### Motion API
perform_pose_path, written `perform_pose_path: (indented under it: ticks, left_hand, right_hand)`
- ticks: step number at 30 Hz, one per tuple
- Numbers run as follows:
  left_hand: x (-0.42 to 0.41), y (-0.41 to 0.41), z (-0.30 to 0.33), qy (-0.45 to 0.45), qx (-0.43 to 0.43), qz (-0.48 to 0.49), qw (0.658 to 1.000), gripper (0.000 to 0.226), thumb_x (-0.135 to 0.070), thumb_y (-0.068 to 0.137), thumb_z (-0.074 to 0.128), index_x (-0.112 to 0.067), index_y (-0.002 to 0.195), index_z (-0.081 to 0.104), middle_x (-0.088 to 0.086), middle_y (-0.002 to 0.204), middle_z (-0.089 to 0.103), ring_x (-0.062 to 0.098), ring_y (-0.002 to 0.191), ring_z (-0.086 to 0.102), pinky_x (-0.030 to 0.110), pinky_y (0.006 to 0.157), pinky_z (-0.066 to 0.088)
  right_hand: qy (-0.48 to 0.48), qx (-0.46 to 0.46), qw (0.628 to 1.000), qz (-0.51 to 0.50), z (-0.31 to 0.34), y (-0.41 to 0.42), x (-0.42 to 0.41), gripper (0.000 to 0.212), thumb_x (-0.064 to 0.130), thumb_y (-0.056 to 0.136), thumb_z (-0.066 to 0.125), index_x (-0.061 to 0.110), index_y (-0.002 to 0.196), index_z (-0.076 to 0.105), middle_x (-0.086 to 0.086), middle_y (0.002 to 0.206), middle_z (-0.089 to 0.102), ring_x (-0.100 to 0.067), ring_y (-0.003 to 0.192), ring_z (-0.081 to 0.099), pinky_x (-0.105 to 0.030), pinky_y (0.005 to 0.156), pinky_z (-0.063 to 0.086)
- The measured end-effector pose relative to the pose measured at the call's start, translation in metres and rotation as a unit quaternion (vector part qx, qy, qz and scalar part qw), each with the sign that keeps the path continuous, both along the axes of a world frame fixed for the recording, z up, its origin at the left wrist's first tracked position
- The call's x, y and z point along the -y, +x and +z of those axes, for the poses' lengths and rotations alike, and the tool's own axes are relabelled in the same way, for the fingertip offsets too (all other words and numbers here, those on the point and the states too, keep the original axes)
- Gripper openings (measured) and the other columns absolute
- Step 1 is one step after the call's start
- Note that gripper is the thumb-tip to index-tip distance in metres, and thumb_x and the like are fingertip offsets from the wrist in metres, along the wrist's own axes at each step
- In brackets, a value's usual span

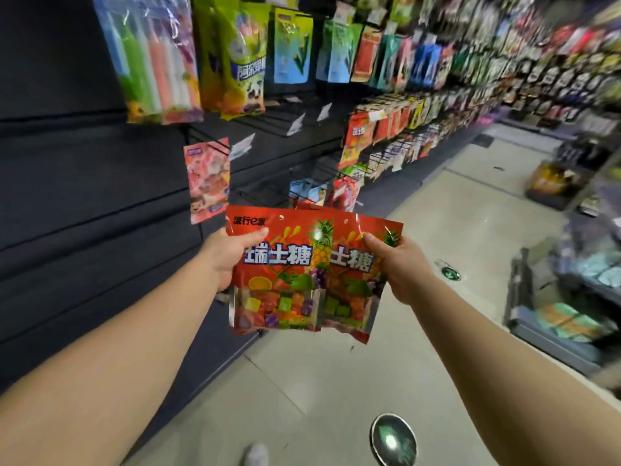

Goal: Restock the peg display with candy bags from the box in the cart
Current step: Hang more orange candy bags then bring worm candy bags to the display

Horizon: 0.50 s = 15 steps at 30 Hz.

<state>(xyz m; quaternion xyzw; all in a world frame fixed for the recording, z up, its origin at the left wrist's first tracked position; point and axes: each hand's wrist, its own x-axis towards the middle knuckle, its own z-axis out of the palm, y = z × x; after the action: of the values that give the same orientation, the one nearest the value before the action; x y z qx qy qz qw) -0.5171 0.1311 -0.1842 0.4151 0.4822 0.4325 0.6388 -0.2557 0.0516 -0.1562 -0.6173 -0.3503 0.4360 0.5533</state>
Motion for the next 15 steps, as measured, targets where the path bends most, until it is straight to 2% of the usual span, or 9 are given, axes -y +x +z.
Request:
perform_pose_path:
  ticks: [3,5,8,9,12,15]
  left_hand:
    - [-0.062,0.030,-0.003,0.000,0.011,-0.020,1.000,0.052,-0.025,0.074,0.084,-0.012,0.121,0.066,0.018,0.108,0.075,0.039,0.095,0.072,0.061,0.083,0.057]
    - [-0.101,0.053,-0.002,-0.009,0.006,-0.034,0.999,0.047,-0.022,0.077,0.082,-0.012,0.120,0.066,0.018,0.104,0.075,0.037,0.088,0.073,0.055,0.075,0.060]
    - [-0.162,0.092,0.005,-0.019,0.017,-0.056,0.998,0.030,-0.016,0.086,0.075,-0.009,0.114,0.068,0.017,0.091,0.075,0.031,0.068,0.073,0.044,0.056,0.061]
    - [-0.181,0.105,0.008,-0.019,0.014,-0.058,0.998,0.028,-0.015,0.086,0.075,-0.010,0.113,0.068,0.017,0.090,0.075,0.030,0.066,0.073,0.044,0.055,0.061]
    - [-0.222,0.140,0.006,-0.026,-0.002,-0.066,0.998,0.031,-0.016,0.084,0.078,-0.010,0.112,0.069,0.022,0.101,0.074,0.035,0.079,0.073,0.051,0.071,0.061]
    - [-0.255,0.176,-0.002,-0.046,-0.012,-0.071,0.996,0.028,-0.018,0.083,0.078,-0.009,0.109,0.070,0.024,0.103,0.074,0.041,0.089,0.072,0.060,0.081,0.058]
  right_hand:
    - [0.003,0.011,1.000,-0.022,-0.004,0.035,-0.043,0.017,0.023,0.090,0.071,0.016,0.104,0.064,-0.010,0.103,0.075,-0.029,0.093,0.073,-0.050,0.089,0.057]
    - [-0.014,0.017,0.999,-0.037,-0.003,0.057,-0.072,0.017,0.024,0.090,0.070,0.016,0.104,0.064,-0.009,0.102,0.076,-0.030,0.093,0.073,-0.052,0.091,0.056]
    - [-0.019,0.027,0.998,-0.056,0.006,0.093,-0.121,0.019,0.026,0.090,0.071,0.015,0.105,0.065,-0.010,0.102,0.076,-0.031,0.093,0.073,-0.053,0.090,0.056]
    - [-0.015,0.027,0.997,-0.064,0.008,0.104,-0.136,0.020,0.027,0.090,0.070,0.015,0.105,0.064,-0.010,0.102,0.076,-0.031,0.094,0.073,-0.053,0.090,0.056]
    - [-0.028,0.020,0.997,-0.075,0.007,0.130,-0.169,0.019,0.029,0.091,0.068,0.018,0.105,0.062,-0.008,0.105,0.074,-0.029,0.097,0.071,-0.049,0.090,0.057]
    - [-0.028,0.017,0.995,-0.094,-0.001,0.164,-0.197,0.013,0.028,0.093,0.067,0.020,0.101,0.062,-0.006,0.102,0.074,-0.025,0.092,0.071,-0.039,0.077,0.058]
